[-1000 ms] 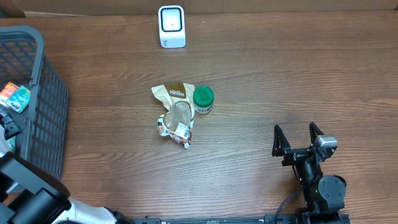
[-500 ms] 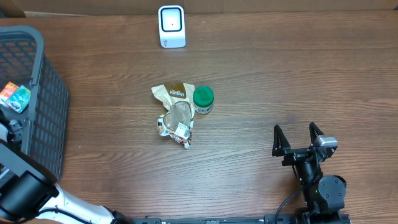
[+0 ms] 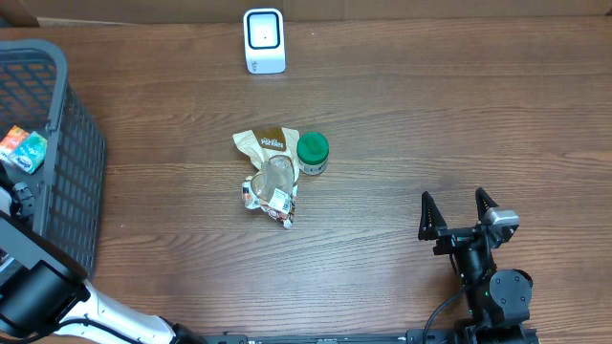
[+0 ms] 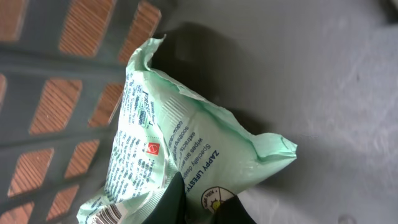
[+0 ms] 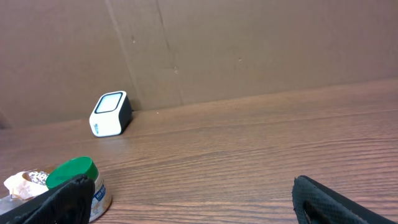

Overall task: Scan the item barcode
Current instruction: 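Grasp the mint-green snack pouch in the basket with the left gripper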

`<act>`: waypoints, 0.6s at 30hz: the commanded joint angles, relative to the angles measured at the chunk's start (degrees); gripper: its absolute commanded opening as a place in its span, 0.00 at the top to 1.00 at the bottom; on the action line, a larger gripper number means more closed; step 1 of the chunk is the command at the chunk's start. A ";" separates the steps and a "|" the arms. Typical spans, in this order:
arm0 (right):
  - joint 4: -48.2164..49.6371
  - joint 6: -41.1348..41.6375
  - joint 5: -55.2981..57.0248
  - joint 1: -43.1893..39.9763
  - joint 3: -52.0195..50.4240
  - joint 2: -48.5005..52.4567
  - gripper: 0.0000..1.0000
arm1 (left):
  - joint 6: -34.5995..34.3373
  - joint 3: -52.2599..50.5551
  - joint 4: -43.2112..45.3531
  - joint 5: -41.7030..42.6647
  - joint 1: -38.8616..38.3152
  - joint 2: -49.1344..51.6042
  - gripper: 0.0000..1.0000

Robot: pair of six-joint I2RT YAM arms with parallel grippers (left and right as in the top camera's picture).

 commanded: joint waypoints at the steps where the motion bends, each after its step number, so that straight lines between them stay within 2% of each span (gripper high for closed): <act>1: 0.33 -0.04 -0.33 -0.15 -0.59 -0.57 0.00 | 0.20 1.42 -4.50 1.49 -0.48 2.60 0.96; 4: 0.33 -0.07 -0.33 -0.17 -0.59 -0.57 0.00 | -0.74 5.35 -9.77 1.51 -1.18 2.47 0.96; 11: 0.33 -0.04 -0.33 -0.17 -0.59 -0.57 0.00 | -7.91 19.17 -23.65 1.51 -3.23 -0.63 0.96; 18: 0.33 -0.07 -0.33 -0.17 -0.59 -0.57 0.00 | -11.67 29.38 -29.05 1.77 -7.15 -10.12 0.96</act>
